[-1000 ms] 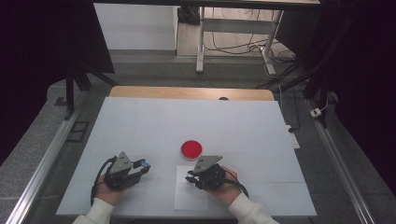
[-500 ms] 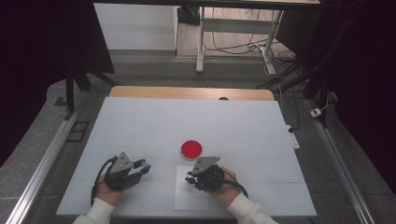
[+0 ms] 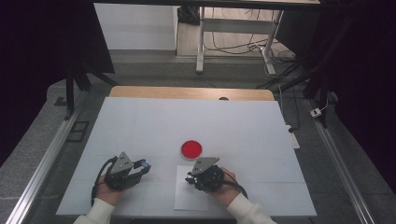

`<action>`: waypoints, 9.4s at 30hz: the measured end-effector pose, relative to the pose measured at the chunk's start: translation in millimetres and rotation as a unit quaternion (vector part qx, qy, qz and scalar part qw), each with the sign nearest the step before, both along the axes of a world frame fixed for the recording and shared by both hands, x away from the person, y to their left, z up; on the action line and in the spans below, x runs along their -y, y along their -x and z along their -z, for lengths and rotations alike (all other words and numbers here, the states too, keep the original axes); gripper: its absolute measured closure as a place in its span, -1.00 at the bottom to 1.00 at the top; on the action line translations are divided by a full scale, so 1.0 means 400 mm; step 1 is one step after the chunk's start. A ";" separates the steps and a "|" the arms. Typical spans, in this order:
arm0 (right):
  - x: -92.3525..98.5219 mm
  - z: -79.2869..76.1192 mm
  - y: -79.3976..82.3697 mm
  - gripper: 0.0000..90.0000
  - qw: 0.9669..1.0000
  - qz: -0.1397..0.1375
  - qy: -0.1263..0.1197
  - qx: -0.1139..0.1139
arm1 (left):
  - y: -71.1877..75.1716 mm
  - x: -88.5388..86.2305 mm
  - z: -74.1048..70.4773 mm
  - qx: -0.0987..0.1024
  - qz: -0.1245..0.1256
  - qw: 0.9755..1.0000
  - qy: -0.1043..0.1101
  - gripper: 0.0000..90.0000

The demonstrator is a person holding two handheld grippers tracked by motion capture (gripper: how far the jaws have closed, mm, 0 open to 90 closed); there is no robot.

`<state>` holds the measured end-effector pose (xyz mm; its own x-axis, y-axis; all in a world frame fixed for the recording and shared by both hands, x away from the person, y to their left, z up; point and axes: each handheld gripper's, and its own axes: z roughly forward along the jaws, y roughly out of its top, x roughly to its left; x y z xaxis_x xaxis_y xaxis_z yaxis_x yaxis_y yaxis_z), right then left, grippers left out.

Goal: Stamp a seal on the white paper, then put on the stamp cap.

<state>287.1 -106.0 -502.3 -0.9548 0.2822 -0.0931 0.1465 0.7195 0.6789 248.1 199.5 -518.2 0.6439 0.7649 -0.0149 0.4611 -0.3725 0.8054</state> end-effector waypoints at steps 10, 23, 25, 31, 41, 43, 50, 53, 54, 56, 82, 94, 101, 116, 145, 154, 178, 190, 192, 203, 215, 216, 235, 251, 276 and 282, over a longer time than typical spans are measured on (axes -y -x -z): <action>0.004 0.002 0.000 0.70 1.000 0.002 -0.006 0.000 | -0.003 0.000 0.002 -0.002 -0.001 1.000 0.002 0.46; 0.003 0.003 0.005 0.69 1.000 -0.003 -0.009 0.008 | -0.006 -0.003 0.003 -0.001 -0.002 1.000 0.002 0.46; 0.005 0.003 0.002 0.69 1.000 -0.002 -0.013 0.006 | -0.006 -0.004 0.003 -0.001 -0.002 1.000 0.002 0.46; 0.013 -0.003 0.004 0.68 1.000 -0.004 -0.029 0.008 | -0.007 -0.003 0.003 -0.002 -0.002 1.000 0.002 0.46; 0.019 -0.013 0.007 0.68 0.999 -0.005 -0.046 0.009 | -0.007 -0.006 0.003 -0.001 -0.001 1.000 0.002 0.46; 0.022 -0.019 0.010 0.68 0.999 -0.004 -0.051 0.013 | -0.007 -0.006 0.003 0.000 -0.001 1.000 0.002 0.46; 0.028 -0.039 0.016 0.68 0.998 0.000 -0.068 0.015 | -0.007 -0.006 0.003 -0.001 0.000 1.000 0.002 0.46; 0.028 -0.040 0.018 0.68 0.997 0.000 -0.071 0.014 | -0.008 -0.006 0.003 -0.001 0.000 1.000 0.002 0.46; 0.028 -0.040 0.018 0.68 0.997 0.000 -0.072 0.013 | -0.008 -0.006 0.003 -0.001 0.000 1.000 0.002 0.46; 0.030 -0.043 0.019 0.68 0.997 0.001 -0.073 0.013 | -0.008 -0.006 0.003 -0.001 0.000 1.000 0.002 0.46; 0.150 -0.095 -0.032 0.68 0.971 0.120 -0.207 0.003 | -0.010 -0.004 0.004 -0.002 0.001 1.000 0.002 0.46; 0.195 -0.104 -0.057 0.68 0.962 0.149 -0.229 0.011 | -0.009 -0.004 0.004 0.000 0.002 1.000 0.002 0.46; 0.204 -0.103 -0.062 0.68 0.961 0.152 -0.232 0.010 | -0.008 -0.003 0.003 0.001 0.001 1.000 0.002 0.46; 0.197 -0.103 -0.059 0.68 0.963 0.147 -0.226 0.011 | -0.009 0.001 -0.003 0.007 0.002 1.000 0.003 0.46; 0.186 -0.102 -0.055 0.68 0.964 0.144 -0.224 0.012 | -0.023 0.062 -0.022 0.018 0.029 0.999 0.002 0.45; 0.186 -0.104 -0.055 0.68 0.964 0.144 -0.225 0.012 | -0.030 0.089 -0.024 0.020 0.039 0.999 -0.001 0.45; 0.186 -0.106 -0.053 0.68 0.963 0.146 -0.227 0.013 | -0.054 0.161 -0.031 0.024 0.067 0.997 -0.008 0.45; 0.186 -0.106 -0.052 0.68 0.963 0.147 -0.227 0.013 | -0.070 0.209 -0.032 0.026 0.081 0.996 -0.009 0.45; 0.186 -0.106 -0.052 0.68 0.963 0.147 -0.227 0.013 | -0.073 0.220 -0.032 0.027 0.085 0.996 -0.009 0.45; 0.187 -0.105 -0.053 0.68 0.963 0.147 -0.226 0.013 | -0.083 0.271 -0.031 0.027 0.101 0.994 -0.012 0.45; 0.188 -0.105 -0.053 0.68 0.962 0.148 -0.228 0.014 | -0.099 0.348 -0.027 0.027 0.125 0.992 -0.015 0.45; 0.189 -0.105 -0.053 0.68 0.962 0.148 -0.228 0.013 | -0.101 0.353 -0.026 0.027 0.124 0.992 -0.014 0.45; 0.178 -0.102 -0.048 0.68 0.961 0.154 -0.230 0.004 | -0.108 0.368 -0.025 0.030 0.123 0.992 -0.017 0.45; 0.148 -0.104 -0.035 0.68 0.949 0.187 -0.251 -0.024 | -0.106 0.373 -0.020 0.032 0.121 0.992 -0.022 0.45; 0.132 -0.093 -0.034 0.68 0.947 0.196 -0.249 -0.050 | -0.098 0.380 -0.019 0.050 0.118 0.991 -0.038 0.45; 0.132 -0.094 -0.033 0.68 0.943 0.207 -0.253 -0.054 | -0.094 0.381 -0.019 0.063 0.112 0.991 -0.046 0.45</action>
<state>300.1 -158.9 -464.7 -0.7487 0.6157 0.2458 0.4324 0.1726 0.8850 285.7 47.2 -510.6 0.7901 0.5970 0.1390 0.2565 -0.5280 0.8096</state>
